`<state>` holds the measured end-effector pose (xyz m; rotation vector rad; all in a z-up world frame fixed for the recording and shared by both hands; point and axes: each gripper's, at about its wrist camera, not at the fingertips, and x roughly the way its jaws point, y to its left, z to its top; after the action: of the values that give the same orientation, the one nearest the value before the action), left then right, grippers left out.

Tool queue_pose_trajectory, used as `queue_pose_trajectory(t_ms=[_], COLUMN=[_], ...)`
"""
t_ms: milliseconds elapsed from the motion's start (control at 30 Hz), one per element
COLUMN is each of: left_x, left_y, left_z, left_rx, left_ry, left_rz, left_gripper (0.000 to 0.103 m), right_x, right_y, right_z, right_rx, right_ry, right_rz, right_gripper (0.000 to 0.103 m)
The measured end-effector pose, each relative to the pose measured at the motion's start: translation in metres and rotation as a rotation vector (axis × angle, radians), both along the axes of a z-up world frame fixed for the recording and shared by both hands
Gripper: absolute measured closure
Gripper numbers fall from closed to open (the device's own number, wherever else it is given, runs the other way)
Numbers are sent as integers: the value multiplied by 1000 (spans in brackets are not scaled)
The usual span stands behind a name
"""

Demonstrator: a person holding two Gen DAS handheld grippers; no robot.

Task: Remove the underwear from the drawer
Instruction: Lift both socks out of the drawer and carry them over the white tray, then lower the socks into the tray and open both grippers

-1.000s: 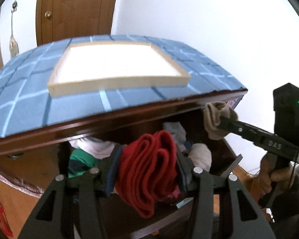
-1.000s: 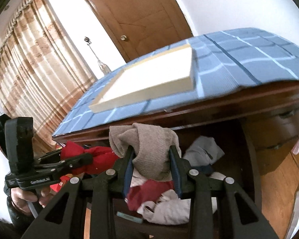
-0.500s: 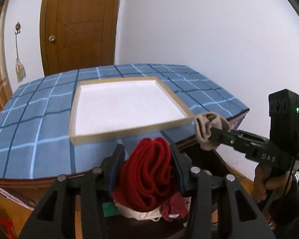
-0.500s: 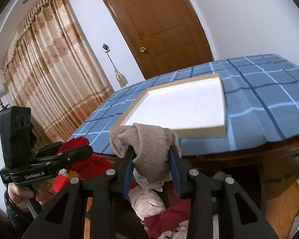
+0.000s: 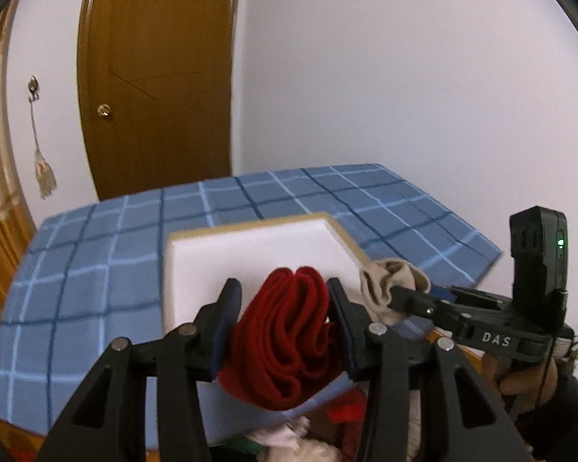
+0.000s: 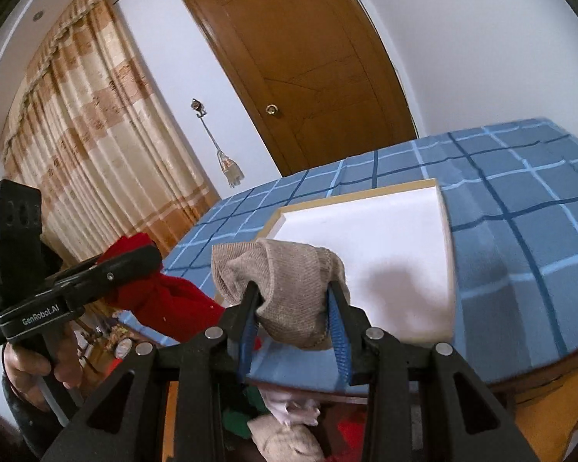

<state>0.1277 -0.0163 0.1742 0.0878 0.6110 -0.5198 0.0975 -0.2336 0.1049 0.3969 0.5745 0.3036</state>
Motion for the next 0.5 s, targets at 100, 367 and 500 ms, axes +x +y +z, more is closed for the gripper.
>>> queue_pose_trajectory(t_ms=[100, 367, 500], left_x=[34, 128, 160], left_y=[-6, -21, -20], left_z=[-6, -44, -47], left_rx=[30, 103, 108], left_ry=[16, 100, 102], left_rz=[31, 89, 105], left_gripper=[58, 58, 58], right_x=[30, 128, 174], right_y=[-1, 7, 8], right_z=[-1, -24, -38], right_rx=[35, 44, 56], right_ry=[39, 184, 260], right_rz=[-17, -63, -90], right_gripper=[67, 67, 67])
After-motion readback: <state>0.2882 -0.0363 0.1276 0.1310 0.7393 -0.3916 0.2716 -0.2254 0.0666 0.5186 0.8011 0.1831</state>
